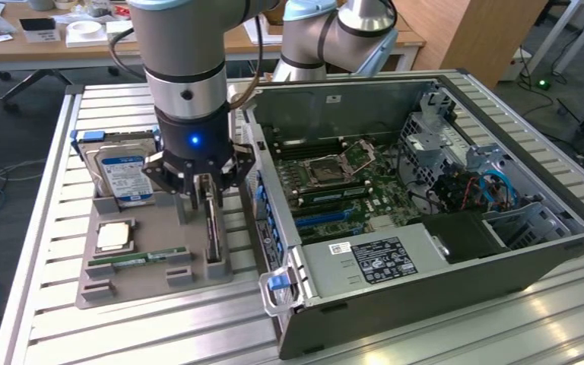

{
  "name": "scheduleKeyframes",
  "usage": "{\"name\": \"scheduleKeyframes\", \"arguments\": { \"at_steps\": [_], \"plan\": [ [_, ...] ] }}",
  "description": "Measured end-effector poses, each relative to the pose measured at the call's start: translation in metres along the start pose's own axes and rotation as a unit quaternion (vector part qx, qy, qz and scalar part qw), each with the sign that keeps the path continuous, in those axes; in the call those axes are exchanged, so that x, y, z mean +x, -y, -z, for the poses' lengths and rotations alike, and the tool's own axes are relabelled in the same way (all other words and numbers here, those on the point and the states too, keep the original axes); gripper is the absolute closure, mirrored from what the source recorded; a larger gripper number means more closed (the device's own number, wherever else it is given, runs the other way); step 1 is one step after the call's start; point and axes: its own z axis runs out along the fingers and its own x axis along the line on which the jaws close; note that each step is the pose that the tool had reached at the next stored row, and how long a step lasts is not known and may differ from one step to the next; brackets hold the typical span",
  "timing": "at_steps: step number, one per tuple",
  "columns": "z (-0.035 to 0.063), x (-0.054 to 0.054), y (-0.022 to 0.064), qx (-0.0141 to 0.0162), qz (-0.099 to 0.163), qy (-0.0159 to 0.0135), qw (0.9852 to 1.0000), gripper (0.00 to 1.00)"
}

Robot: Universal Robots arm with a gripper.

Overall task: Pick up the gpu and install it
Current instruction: 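Pick up the gpu and move the gpu toward the slot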

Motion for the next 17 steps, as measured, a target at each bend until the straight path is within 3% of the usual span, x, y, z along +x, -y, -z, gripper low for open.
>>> {"name": "scheduleKeyframes", "arguments": {
  "at_steps": [17],
  "plan": [
    [-0.0209,0.001,0.0007,0.0000,-0.001,0.0002,1.0000,0.58]
  ]
}}
